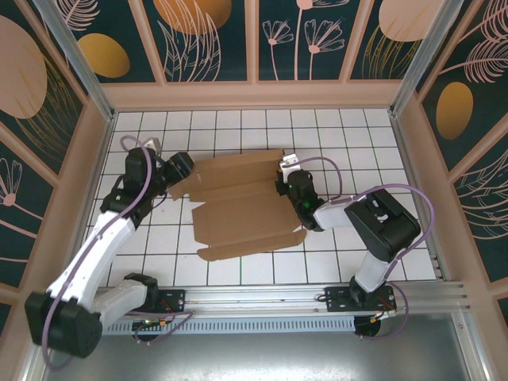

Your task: Fold the paper box

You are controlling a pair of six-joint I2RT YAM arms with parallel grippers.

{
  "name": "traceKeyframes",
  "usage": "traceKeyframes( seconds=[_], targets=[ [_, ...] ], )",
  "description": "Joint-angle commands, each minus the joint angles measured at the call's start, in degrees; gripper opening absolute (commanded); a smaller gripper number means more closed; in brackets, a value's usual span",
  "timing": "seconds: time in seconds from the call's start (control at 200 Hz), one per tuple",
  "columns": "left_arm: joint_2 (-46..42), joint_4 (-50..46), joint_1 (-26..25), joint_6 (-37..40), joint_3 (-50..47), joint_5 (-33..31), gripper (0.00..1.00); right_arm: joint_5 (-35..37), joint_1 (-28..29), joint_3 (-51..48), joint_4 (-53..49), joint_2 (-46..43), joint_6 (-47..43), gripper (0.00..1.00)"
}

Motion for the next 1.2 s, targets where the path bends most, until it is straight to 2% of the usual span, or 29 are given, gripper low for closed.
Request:
traceKeyframes(
  seconds=[0.0, 0.195, 0.315, 0.45, 0.731, 0.876, 0.966, 1.046, 1.076, 1.141, 1.191],
  targets=[
    [5.4, 3.7, 0.3, 0.0, 1.0, 9.1, 0.64, 0.8, -0.5, -0.5, 2.4, -1.5, 1.4, 0.16],
    [8.9, 12.4, 0.2, -3.8, -2.8, 12.9, 0.59, 0.0, -0.5, -0.3, 1.6, -1.4, 1.7, 0.16],
    [9.1, 17.0, 0.4, -5.2, -5.5, 12.8, 0.48, -1.0, -0.5, 0.0, 0.9, -1.4, 2.3, 0.16],
    [8.4, 26.3, 0.5, -8.4, -10.5, 13.4, 0.34, -1.4, -0.6, 0.7, 0.2, -0.9, 2.9, 0.16],
    [9.4, 52.2, 0.7, -19.5, -22.0, 14.2, 0.14, -1.6, -1.2, 1.1, -0.6, -1.2, 5.0, 0.15],
    [10.5, 54.0, 0.7, -20.2, -21.9, 13.1, 0.07, -1.5, -1.3, 1.8, -1.9, -1.1, 5.2, 0.15],
    [9.9, 51.8, 0.9, -19.0, -21.3, 11.5, 0.08, -0.6, -1.5, 2.2, -3.0, -1.4, 5.5, 0.15],
    [8.4, 48.6, 1.2, -17.4, -21.3, 8.5, 0.17, -0.2, -2.0, 2.0, -3.7, -1.7, 6.0, 0.14],
    [7.9, 47.3, 1.3, -16.9, -21.3, 7.7, 0.24, 0.1, -2.1, 1.9, -4.0, -1.9, 6.1, 0.14],
    [6.7, 43.6, 2.0, -15.1, -20.6, 6.6, 0.53, 1.5, -2.4, 2.0, -5.3, -2.3, 6.3, 0.13],
    [4.9, 41.1, 2.3, -13.5, -20.3, 5.5, 0.58, 1.9, -2.6, 2.0, -6.1, -2.7, 6.3, 0.13]
  ],
)
